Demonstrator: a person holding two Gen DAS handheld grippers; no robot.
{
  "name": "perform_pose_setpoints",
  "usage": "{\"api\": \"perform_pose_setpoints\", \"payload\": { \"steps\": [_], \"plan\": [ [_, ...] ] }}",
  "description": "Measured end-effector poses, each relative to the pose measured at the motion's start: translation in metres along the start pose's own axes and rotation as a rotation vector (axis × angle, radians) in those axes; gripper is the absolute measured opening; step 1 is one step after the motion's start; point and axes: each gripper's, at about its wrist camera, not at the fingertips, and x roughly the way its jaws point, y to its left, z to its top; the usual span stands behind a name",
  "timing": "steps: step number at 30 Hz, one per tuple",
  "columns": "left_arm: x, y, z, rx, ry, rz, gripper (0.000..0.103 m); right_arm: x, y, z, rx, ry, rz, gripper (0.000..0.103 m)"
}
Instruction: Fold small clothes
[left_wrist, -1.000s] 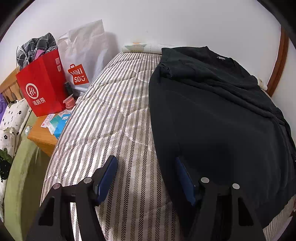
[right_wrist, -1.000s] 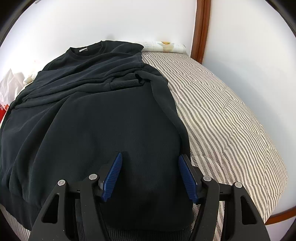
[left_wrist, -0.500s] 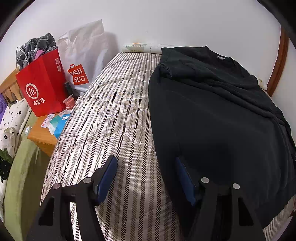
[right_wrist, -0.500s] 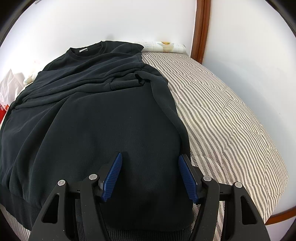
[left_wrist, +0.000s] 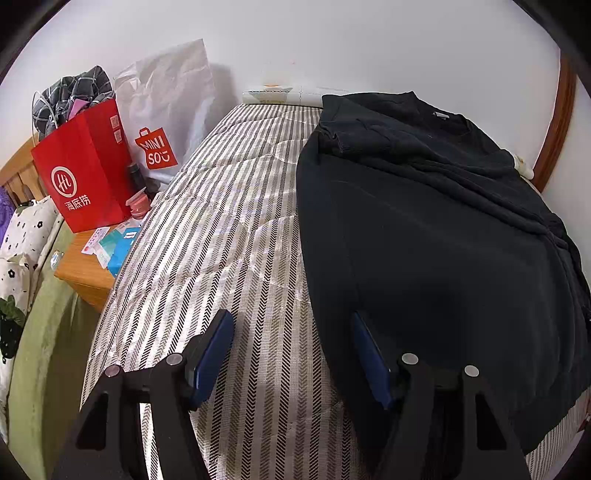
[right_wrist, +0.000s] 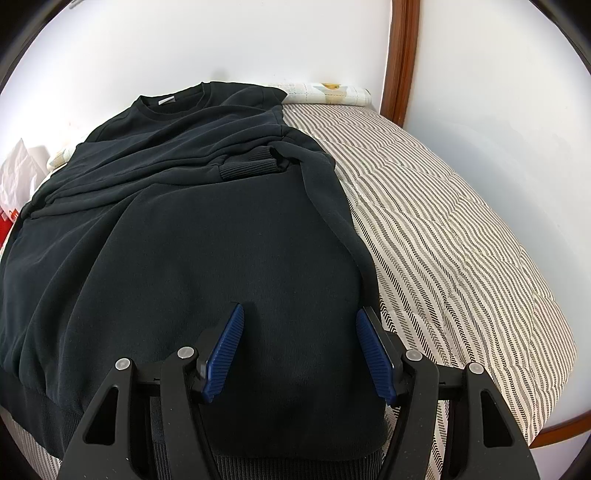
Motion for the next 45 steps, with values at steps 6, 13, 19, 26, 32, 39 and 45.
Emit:
{"api": "perform_pose_setpoints", "payload": {
  "steps": [6, 13, 19, 26, 32, 39, 45],
  "plan": [
    [0.0, 0.0002, 0.0, 0.0, 0.0, 0.0, 0.063, 0.0, -0.0002, 0.0002, 0.0, 0.0, 0.0, 0.062],
    [0.0, -0.0002, 0.0, 0.0, 0.0, 0.0, 0.064, 0.0001, -0.0004, 0.0004, 0.001, 0.0, 0.0, 0.062],
    [0.0001, -0.0002, 0.0001, 0.0, 0.0, 0.0, 0.064, 0.0003, -0.0007, 0.0006, -0.001, 0.0, 0.001, 0.063],
    [0.0001, -0.0001, 0.0002, 0.0, 0.0, 0.0, 0.064, 0.0005, -0.0011, 0.0007, -0.001, 0.0, 0.002, 0.063],
    [0.0001, -0.0003, 0.0002, 0.001, 0.001, 0.001, 0.064, 0.0001, -0.0008, 0.0005, 0.001, 0.0, 0.003, 0.063],
    [0.0001, -0.0007, 0.0002, 0.001, 0.001, 0.001, 0.064, -0.0004, -0.0007, 0.0004, 0.003, 0.0, 0.003, 0.063],
    [0.0001, -0.0006, 0.0001, 0.001, 0.001, 0.001, 0.064, -0.0008, -0.001, 0.0001, 0.003, 0.0, 0.004, 0.063]
  ]
}}
